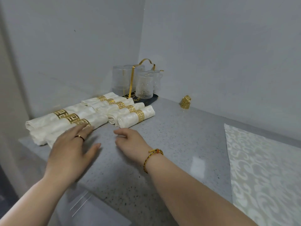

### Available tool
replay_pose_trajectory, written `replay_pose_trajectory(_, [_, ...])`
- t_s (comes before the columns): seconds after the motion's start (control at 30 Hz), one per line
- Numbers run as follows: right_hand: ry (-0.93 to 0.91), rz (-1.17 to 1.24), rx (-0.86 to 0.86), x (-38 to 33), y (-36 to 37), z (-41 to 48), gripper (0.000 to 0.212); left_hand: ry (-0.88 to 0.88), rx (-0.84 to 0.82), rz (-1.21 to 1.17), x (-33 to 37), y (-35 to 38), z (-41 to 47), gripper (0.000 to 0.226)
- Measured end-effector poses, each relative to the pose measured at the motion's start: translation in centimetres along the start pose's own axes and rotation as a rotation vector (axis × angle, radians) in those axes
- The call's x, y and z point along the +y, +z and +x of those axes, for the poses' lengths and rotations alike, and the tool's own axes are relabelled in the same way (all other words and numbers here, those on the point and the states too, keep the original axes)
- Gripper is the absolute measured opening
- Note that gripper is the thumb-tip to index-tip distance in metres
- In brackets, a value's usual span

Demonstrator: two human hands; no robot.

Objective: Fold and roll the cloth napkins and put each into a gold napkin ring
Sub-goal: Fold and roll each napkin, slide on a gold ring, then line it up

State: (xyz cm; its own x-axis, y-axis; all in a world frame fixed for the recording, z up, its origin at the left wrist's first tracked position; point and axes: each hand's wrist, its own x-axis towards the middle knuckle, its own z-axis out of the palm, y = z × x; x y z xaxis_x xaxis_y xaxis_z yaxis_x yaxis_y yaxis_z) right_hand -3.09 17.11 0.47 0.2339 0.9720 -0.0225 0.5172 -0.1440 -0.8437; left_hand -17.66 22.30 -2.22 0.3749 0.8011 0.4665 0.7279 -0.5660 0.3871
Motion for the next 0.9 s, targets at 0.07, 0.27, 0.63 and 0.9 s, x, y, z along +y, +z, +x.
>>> replay_pose_trajectory(0.07, [-0.005, -0.073, 0.031, 1.5, -1.9, -2.4, 0.039, 0.097, -0.025, -0.097, 2.9, 0.7, -0.5, 0.040])
replay_pose_trajectory(0.27, [0.016, -0.296, 0.179, 7.4, -8.7, -13.2, 0.029, 0.360, -0.326, -0.434, 12.4, 3.5, -2.7, 0.022])
replay_pose_trajectory(0.63, [0.234, -0.227, 0.314, 13.8, -16.4, -28.5, 0.025, 0.704, -0.922, -0.472, 24.5, 7.3, -6.7, 0.039])
replay_pose_trajectory(0.9, [0.206, -0.397, 0.152, 15.7, -18.8, -28.6, 0.046, 0.772, -1.069, -0.288, 28.2, 9.5, -6.4, 0.057])
